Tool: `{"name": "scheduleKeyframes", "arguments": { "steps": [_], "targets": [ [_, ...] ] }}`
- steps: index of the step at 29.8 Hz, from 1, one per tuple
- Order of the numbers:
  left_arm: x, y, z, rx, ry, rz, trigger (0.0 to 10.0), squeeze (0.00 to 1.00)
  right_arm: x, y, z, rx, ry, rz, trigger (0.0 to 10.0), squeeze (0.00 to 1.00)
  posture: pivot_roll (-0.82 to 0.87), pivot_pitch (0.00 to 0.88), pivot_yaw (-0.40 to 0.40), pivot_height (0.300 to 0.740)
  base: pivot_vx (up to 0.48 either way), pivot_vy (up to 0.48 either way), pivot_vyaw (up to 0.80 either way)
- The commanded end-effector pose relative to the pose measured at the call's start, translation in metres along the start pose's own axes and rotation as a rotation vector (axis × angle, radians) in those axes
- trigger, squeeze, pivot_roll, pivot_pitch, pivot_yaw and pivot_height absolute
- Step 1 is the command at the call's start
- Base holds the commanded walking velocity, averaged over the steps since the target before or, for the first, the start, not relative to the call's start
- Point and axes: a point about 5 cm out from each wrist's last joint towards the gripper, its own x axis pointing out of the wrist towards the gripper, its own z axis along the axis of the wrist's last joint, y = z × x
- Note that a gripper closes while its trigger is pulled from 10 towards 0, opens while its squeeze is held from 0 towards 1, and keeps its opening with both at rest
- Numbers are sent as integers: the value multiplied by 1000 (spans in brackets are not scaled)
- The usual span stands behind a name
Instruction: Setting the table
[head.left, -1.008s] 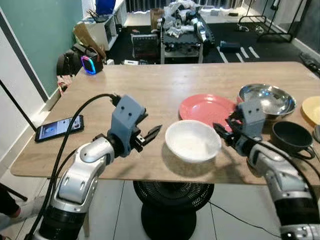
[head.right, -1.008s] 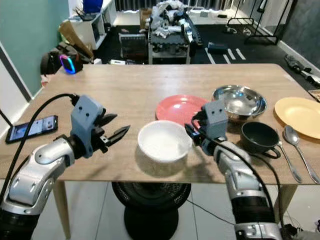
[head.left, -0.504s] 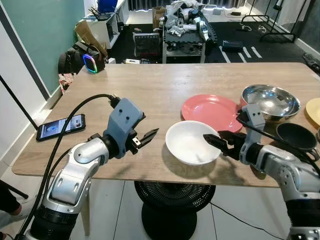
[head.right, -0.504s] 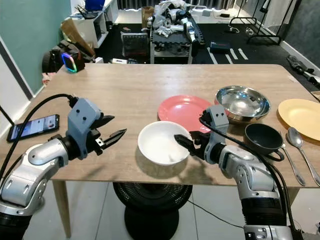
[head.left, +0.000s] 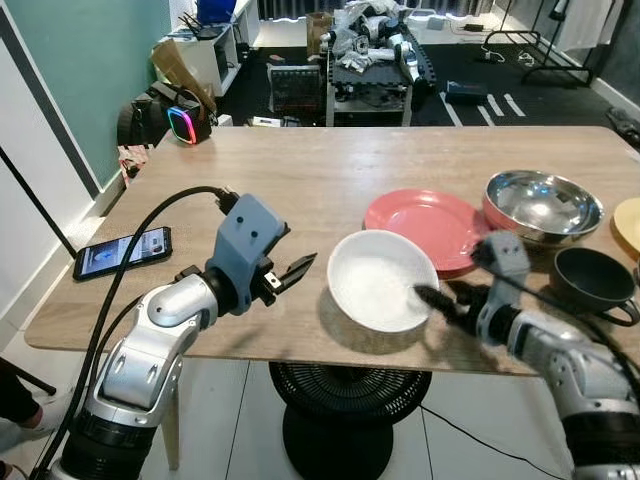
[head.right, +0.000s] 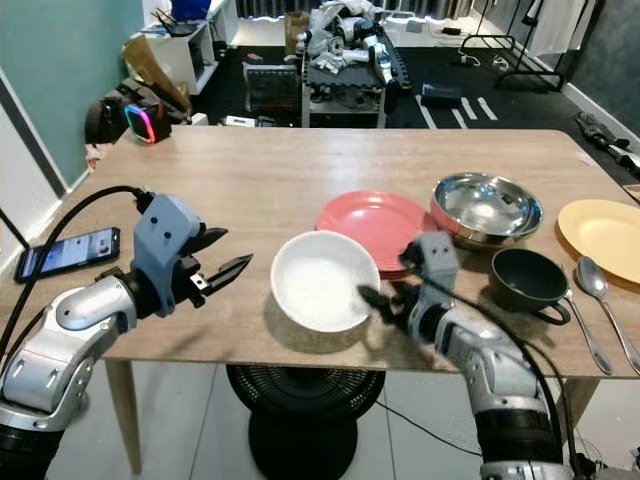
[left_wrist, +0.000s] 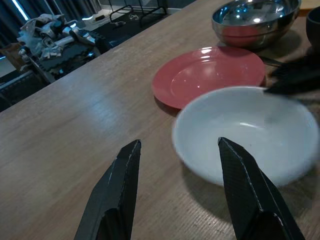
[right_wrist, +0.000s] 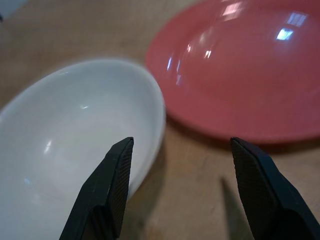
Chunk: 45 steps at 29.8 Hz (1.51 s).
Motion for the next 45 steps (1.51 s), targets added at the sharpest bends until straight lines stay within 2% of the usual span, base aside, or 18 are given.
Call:
{"name": "scheduleKeyframes", "arguments": {
  "steps": [1, 5, 7, 13, 17, 18, 19, 20, 22, 26, 33, 40, 42, 45],
  "targets": [
    [-1, 0, 1, -1, -1, 0, 10000, 0, -1, -3, -1, 7, 5, -5, 10000, 0, -88, 8, 95, 740, 0, 0, 0],
    [1, -1, 2, -5, -5, -4, 10000, 0, -1, 4, -11, 18, 55, 56, 10000, 0, -88, 9, 94, 740, 0, 0, 0],
    [0, -1, 2, -5, -6, -5, 10000, 0, -3, 11, -23, 25, 108, 104, 10000, 0, -87, 8, 94, 740, 0, 0, 0],
    [0, -2, 2, -9, -4, -4, 10000, 0, 0, 18, -38, 22, 147, 97, 10000, 0, -84, 10, 95, 740, 0, 0, 0],
    [0, -1, 2, -11, -3, -2, 10000, 0, 6, 22, -50, 65, 185, 56, 10000, 0, -79, 13, 97, 740, 0, 0, 0],
    [0, -1, 2, -11, -3, -1, 10000, 0, 7, 24, -52, 93, 186, 58, 8510, 0, -77, 15, 98, 740, 0, 0, 0],
    [1, -1, 2, -12, -2, 2, 10000, 0, 9, 27, -51, 124, 179, 62, 2196, 0, -76, 16, 97, 740, 0, 0, 0],
    [1, -1, 2, -12, -1, 4, 10000, 0, 11, 30, -49, 154, 170, 72, 0, 0, -76, 15, 97, 740, 0, 0, 0],
    [1, 0, 1, -13, 2, 9, 10000, 0, 14, 35, -45, 204, 148, 89, 0, 0, -77, 17, 97, 740, 0, 0, 0],
    [2, 0, 0, -17, 4, 16, 10000, 0, 17, 35, -45, 241, 137, 74, 0, 0, -76, 17, 93, 740, 0, 0, 0],
    [1, 2, -3, -21, 18, 37, 10000, 0, 18, 35, -42, 259, 120, 65, 0, 0, -76, 18, 91, 740, 0, 0, 0],
    [0, 4, -7, -53, 38, 62, 10000, 0, 17, 33, -36, 244, 79, 41, 0, 0, -80, 15, 92, 740, 0, 0, 0],
    [0, 5, -9, -82, 46, 79, 10000, 0, 16, 31, -35, 230, 64, 27, 0, 0, -81, 14, 92, 740, 0, 0, 0],
    [0, 9, -10, -150, 41, 129, 10000, 0, 14, 32, -23, 167, -21, 20, 0, 0, -80, 15, 87, 740, 0, 0, 0]
  ]
}}
